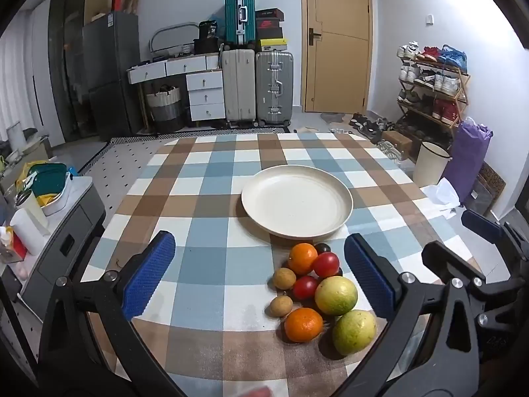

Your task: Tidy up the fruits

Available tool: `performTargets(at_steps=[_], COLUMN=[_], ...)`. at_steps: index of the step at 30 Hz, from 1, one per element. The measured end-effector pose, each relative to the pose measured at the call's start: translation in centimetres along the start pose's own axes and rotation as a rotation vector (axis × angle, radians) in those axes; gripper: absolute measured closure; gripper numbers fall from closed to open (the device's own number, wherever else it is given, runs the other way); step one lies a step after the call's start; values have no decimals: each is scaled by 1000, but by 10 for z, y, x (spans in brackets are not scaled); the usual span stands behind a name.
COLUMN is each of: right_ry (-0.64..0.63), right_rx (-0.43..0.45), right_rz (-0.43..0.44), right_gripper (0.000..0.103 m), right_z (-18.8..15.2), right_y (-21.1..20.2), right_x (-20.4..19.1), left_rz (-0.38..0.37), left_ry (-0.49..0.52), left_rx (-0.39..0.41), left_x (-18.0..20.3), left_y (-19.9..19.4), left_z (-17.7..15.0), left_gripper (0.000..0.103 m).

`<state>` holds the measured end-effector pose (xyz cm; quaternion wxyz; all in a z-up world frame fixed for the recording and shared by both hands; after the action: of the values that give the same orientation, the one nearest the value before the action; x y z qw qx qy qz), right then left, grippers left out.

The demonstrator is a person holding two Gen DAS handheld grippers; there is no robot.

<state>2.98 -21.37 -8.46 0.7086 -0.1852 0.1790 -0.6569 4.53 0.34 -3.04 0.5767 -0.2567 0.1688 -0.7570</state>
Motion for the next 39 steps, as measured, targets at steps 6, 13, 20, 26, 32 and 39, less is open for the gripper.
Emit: performTargets(at_steps=[6,13,20,26,32,39], right_ry=[13,-6,7,17,18,27], right_rx=[15,30,36,41,46,46], right_rz=[15,28,28,35,32,37], right_gripper=[0,0,0,0,0,0], right_z=[1,-4,-3,-2,-1,-1], right_y=[-1,-6,-6,-9,-9,-10], right_x=[0,-4,-1,-1,0,0], left_rz=[24,37,42,42,41,36], left_ry=[32,55,47,47,51,48], left_rx=[9,35,37,43,42,42], left_x=[4,10,6,6,10,12], left_y=[-3,-6,-7,-8,-8,-7], left_z=[-1,-3,-5,-6,-7,-8], left_gripper=[1,1,1,1,1,1])
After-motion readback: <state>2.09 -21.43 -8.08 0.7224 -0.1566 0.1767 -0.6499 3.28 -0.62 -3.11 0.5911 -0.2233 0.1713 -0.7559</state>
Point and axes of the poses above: each gripper's, at about its wrist camera, not at the fingertips, and y roughly the way its jaws point, x to its right, z to its top, the point moved 5 cm from there along y, roughly the way its jaws point, and after that the axes turned 15 degrees about -z, right-handed, at the moved point
